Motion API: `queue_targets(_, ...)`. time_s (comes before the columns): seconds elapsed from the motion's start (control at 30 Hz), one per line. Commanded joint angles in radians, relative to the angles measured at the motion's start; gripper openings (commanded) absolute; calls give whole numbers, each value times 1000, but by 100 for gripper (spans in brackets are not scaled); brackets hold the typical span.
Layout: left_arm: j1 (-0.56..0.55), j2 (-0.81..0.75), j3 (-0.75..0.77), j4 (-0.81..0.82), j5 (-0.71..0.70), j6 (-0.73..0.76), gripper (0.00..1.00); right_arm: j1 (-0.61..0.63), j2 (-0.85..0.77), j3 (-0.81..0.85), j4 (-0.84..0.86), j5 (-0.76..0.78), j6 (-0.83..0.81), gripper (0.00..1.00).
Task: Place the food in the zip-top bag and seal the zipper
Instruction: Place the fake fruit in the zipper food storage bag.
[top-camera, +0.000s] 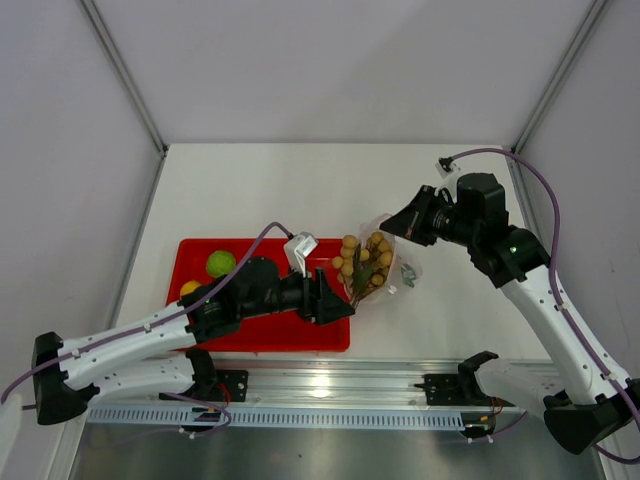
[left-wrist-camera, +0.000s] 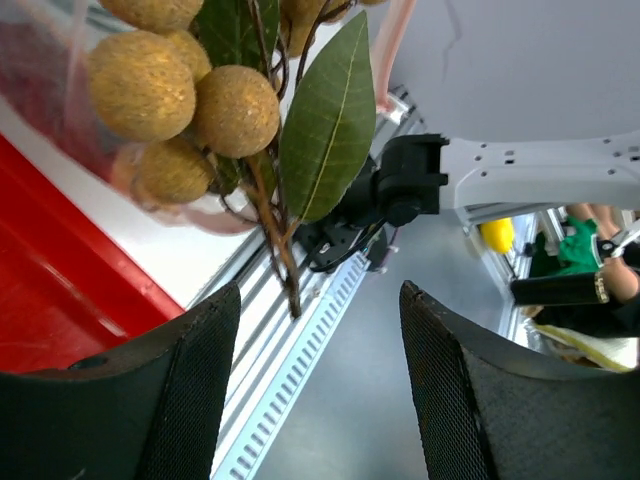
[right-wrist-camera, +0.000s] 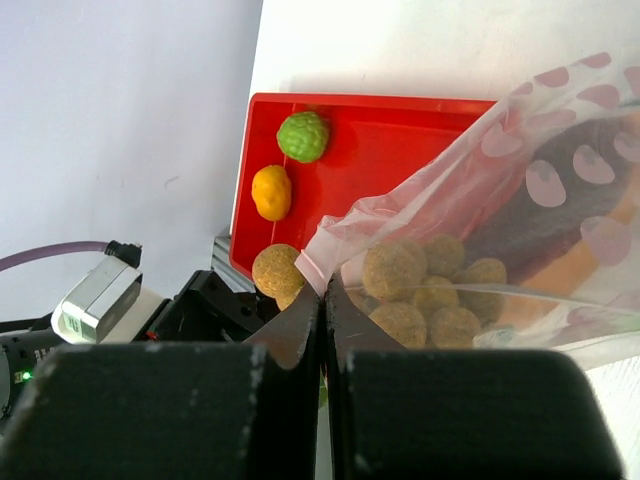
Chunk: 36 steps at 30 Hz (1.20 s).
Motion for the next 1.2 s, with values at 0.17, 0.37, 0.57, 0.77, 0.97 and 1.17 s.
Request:
queue_targets(0.17,26,60,-47,182,125,-89,64,-4,-26,49,43,-24,0,0)
queue_targets(0.37,27,69,-54,182,127,-93,47,-4,-26,49,48,-27,3,0)
queue_targets(0.57,26,80,-1,101,91,-49,7,-4,-23,46,53,-27,6,0)
queue_targets(0.77,-9,120,88,-28,-8,32,0,-4,-12,47,66,-30,15,0)
queue_targets(0.97,-120,197,228,-203,-270,112,1,-5,0,41,82,-24,32,0)
queue_targets(1.17,-189,252,264,-269,-476,147,0,-5,9,50,92,-19,55,0)
